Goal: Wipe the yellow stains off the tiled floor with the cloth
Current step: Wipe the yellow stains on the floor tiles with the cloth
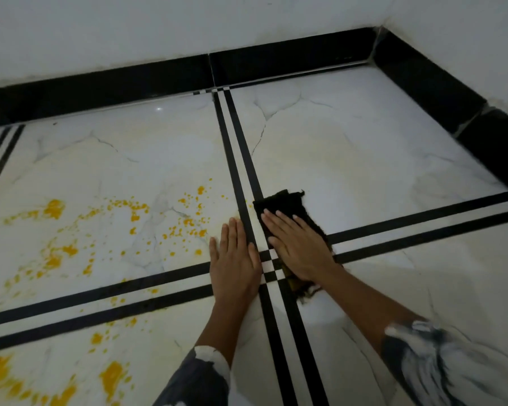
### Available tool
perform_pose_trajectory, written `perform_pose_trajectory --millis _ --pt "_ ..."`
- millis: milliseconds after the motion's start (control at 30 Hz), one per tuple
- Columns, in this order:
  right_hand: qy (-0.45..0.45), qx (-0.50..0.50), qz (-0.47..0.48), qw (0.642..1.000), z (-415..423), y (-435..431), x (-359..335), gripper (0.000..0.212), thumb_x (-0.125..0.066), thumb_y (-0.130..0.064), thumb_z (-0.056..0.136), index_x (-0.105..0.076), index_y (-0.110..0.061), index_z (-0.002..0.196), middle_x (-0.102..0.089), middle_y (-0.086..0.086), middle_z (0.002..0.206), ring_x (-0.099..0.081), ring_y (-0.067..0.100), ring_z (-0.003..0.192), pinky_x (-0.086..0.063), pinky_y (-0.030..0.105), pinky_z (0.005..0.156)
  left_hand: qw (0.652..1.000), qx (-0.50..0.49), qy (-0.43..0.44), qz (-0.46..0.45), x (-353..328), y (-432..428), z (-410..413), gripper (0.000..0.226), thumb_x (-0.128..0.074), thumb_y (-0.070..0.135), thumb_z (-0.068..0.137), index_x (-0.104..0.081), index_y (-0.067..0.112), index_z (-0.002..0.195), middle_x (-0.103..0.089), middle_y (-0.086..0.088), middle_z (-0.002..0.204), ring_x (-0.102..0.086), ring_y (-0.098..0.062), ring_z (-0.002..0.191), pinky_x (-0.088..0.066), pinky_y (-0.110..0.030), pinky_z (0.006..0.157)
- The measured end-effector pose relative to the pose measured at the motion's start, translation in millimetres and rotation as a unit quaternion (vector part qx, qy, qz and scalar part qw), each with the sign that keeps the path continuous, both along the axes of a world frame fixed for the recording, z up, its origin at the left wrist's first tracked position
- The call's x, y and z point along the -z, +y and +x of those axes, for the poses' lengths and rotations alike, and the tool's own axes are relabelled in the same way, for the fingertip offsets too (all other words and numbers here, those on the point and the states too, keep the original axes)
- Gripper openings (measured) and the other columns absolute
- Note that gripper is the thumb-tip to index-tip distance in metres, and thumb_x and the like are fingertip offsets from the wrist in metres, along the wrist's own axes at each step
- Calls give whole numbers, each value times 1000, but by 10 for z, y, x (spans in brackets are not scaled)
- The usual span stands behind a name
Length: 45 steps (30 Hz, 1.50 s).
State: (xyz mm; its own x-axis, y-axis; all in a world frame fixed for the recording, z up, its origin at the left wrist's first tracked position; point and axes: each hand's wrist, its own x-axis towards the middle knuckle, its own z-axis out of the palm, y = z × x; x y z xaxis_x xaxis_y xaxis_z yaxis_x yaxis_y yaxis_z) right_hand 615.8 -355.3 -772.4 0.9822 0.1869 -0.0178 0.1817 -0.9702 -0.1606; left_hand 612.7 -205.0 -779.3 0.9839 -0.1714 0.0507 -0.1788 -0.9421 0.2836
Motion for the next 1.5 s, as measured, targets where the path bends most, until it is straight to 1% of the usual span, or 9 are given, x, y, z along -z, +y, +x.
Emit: perform_pose_trajectory --millis 133,300,400,567,833,1000,1200,1400,1500 --pt "-7 119 40 992 329 -91 24 79 20 -50 78 1 -21 148 0 -7 158 1 10 146 1 33 118 1000 8 1 11 5 18 29 72 5 40 84 -6 13 150 -7 -3 158 -5 -16 146 4 -38 116" --pt "41 61 89 993 -215 84 -1 75 29 -59 77 12 -24 142 11 -8 154 11 6 142 8 28 114 1000 5 21 -1 -27 31 20 74 5 41 82 -6 12 149 -7 -4 159 -4 -16 146 1 -39 118" --pt "5 154 250 956 -254 -159 -224 51 -14 -41 100 -6 -24 147 -6 -6 157 0 9 145 2 28 116 987 -74 17 -139 -261 -187 -2 65 -7 38 89 -7 13 149 -4 0 158 1 -12 146 3 -35 119" --pt "28 253 151 955 -217 -589 -170 49 -16 -31 102 -7 -20 149 -3 -3 159 0 12 146 3 30 117 984 66 77 -145 -324 -1077 -100 53 -17 29 101 -3 11 149 2 -2 158 4 -12 145 6 -31 116" --pt "1 233 34 972 -226 -527 36 52 -14 -36 101 -2 -20 149 -1 -3 159 0 16 147 1 36 118 996 -85 -6 6 -5 -326 68 63 -15 41 97 -13 6 149 -12 -11 158 -9 -22 146 -3 -42 117" --pt "20 244 42 969 -200 -534 -36 52 -15 -35 101 -4 -20 150 -2 -2 159 -1 15 147 -1 38 119 994 111 -9 17 -65 -715 171 59 -13 46 95 -11 24 150 -8 -3 159 -5 -20 146 5 -42 116" --pt "14 193 55 980 17 -53 -93 54 -16 -36 101 -1 -19 149 2 0 159 2 16 147 5 38 117 989 -145 21 18 -31 283 371 56 -11 42 98 -11 24 150 -9 -8 159 -4 -25 146 0 -47 117" --pt "15 183 107 977 524 149 -74 52 -13 -35 101 -6 -18 150 -1 -1 159 2 14 146 5 37 118 999 42 21 22 -101 -19 557 53 -14 37 99 -10 23 150 -10 0 159 -5 -17 146 -1 -41 117" --pt "6 166 71 983 531 150 43 53 -15 -35 101 -6 -17 150 -2 0 159 1 17 147 2 39 119 999 -35 14 23 -36 440 1058 52 -20 32 101 -11 21 150 -10 0 159 -6 -16 146 -1 -38 117"
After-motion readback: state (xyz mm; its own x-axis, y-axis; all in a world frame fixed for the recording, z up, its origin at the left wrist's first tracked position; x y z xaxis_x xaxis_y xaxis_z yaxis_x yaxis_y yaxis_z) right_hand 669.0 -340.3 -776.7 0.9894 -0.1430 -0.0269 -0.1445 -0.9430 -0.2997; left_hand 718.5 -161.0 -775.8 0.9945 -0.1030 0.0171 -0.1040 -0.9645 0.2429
